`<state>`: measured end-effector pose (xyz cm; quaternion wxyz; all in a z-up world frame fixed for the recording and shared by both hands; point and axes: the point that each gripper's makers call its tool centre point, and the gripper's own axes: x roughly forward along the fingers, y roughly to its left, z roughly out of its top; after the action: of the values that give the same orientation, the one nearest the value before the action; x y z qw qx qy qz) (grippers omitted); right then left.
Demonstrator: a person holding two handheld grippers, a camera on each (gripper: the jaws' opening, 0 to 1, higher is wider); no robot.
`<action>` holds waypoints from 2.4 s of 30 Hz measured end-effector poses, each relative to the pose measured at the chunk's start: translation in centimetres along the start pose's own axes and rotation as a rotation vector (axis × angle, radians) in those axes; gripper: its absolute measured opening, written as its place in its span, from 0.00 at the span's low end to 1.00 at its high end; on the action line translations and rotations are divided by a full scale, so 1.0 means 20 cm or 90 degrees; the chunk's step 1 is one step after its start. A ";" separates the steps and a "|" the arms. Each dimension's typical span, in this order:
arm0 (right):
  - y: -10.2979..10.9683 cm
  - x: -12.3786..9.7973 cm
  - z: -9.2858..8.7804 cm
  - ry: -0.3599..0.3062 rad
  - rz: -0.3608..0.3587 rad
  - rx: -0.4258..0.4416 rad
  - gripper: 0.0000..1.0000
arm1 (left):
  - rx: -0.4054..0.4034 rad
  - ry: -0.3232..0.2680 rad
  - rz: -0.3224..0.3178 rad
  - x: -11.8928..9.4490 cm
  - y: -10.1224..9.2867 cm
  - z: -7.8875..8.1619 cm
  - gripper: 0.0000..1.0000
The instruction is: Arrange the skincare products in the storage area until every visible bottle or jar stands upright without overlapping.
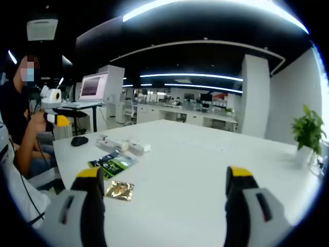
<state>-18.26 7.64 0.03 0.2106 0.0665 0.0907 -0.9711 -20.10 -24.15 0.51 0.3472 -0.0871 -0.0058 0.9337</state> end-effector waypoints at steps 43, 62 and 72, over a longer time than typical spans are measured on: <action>0.19 0.18 0.06 -0.003 0.042 0.018 1.00 | 0.007 0.038 0.022 -0.02 0.08 -0.11 0.99; 0.21 0.17 0.04 0.011 0.049 0.016 1.00 | -0.006 0.014 0.030 -0.07 0.11 -0.07 0.99; 0.24 0.19 0.04 0.009 0.065 0.014 1.00 | 0.001 0.023 0.031 -0.07 0.11 -0.08 0.99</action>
<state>-19.69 1.79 -0.56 0.2581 0.0805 0.0777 -0.9596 -20.23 -26.87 -0.99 0.3247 -0.1042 0.0030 0.9400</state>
